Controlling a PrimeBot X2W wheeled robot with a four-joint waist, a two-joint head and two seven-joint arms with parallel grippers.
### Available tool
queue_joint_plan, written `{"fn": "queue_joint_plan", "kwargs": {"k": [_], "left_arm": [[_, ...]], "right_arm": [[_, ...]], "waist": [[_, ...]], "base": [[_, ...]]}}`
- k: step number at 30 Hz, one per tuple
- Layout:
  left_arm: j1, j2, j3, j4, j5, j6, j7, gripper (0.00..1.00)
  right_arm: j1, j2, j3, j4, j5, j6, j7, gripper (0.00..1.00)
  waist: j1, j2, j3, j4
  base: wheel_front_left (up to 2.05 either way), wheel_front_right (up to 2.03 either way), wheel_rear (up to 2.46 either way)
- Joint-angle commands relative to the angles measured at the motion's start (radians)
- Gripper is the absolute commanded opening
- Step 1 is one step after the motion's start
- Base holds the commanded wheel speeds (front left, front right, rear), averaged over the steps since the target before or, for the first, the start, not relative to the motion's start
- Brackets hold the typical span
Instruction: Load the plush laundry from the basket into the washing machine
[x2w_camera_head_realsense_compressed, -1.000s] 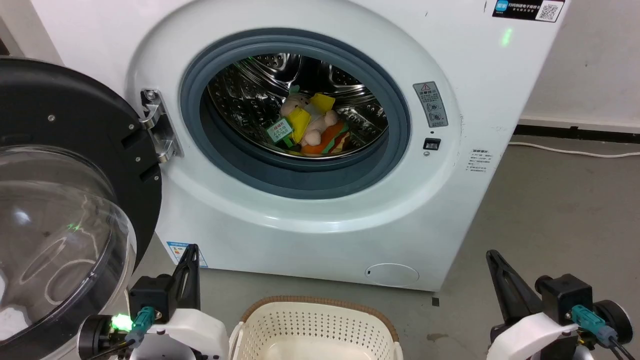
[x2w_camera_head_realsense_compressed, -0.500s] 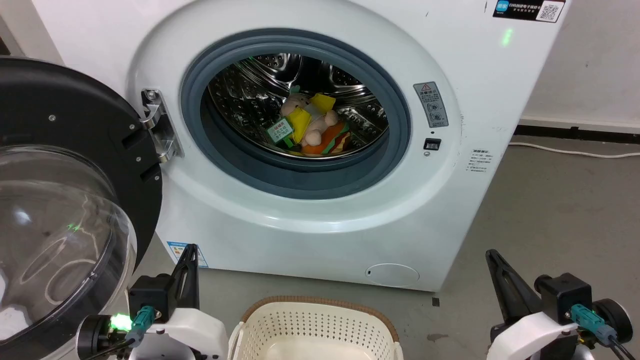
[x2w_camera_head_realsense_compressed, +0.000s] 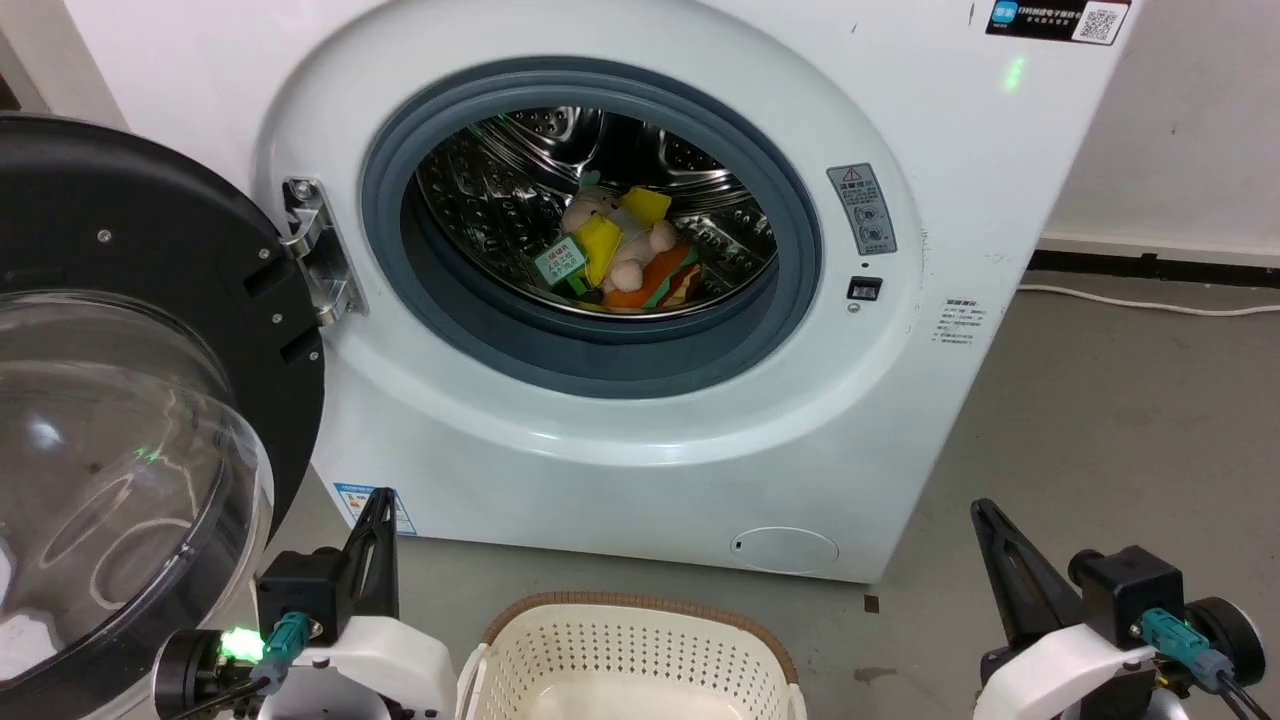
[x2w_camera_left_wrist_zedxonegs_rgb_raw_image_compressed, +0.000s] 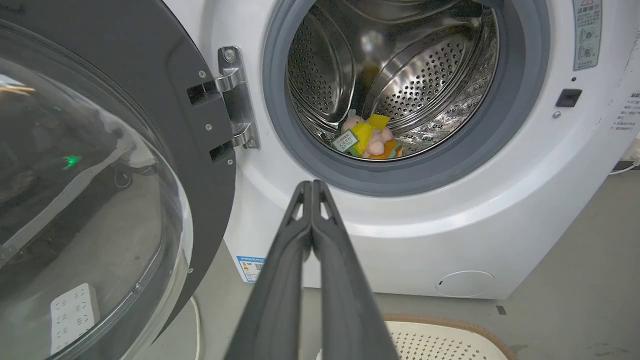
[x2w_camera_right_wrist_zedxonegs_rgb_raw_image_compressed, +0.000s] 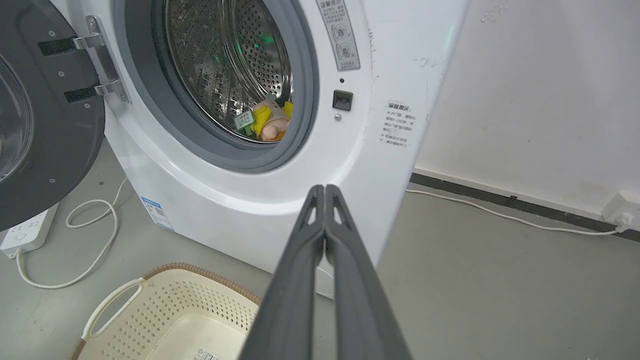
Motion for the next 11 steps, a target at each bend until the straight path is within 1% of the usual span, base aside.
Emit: {"fn": "queue_joint_plan", "kwargs": {"k": [1,11], "left_arm": [[0.009,-0.001,0.003,-0.005,0.003,-0.006,0.000,0.00],[0.009,-0.001,0.003,-0.005,0.003,-0.006,0.000,0.00]], "right_arm": [[-0.012,0.000,-0.003,-0.005,-0.007,-0.001,0.001,0.00],[-0.012,0.000,-0.003,-0.005,-0.007,-0.001,0.001,0.00]], "waist": [[0.0000,0.0000,0.000,0.000],[0.0000,0.0000,0.000,0.000]], "base": [[0.00,0.00,0.00],[0.00,0.00,0.00]]}}
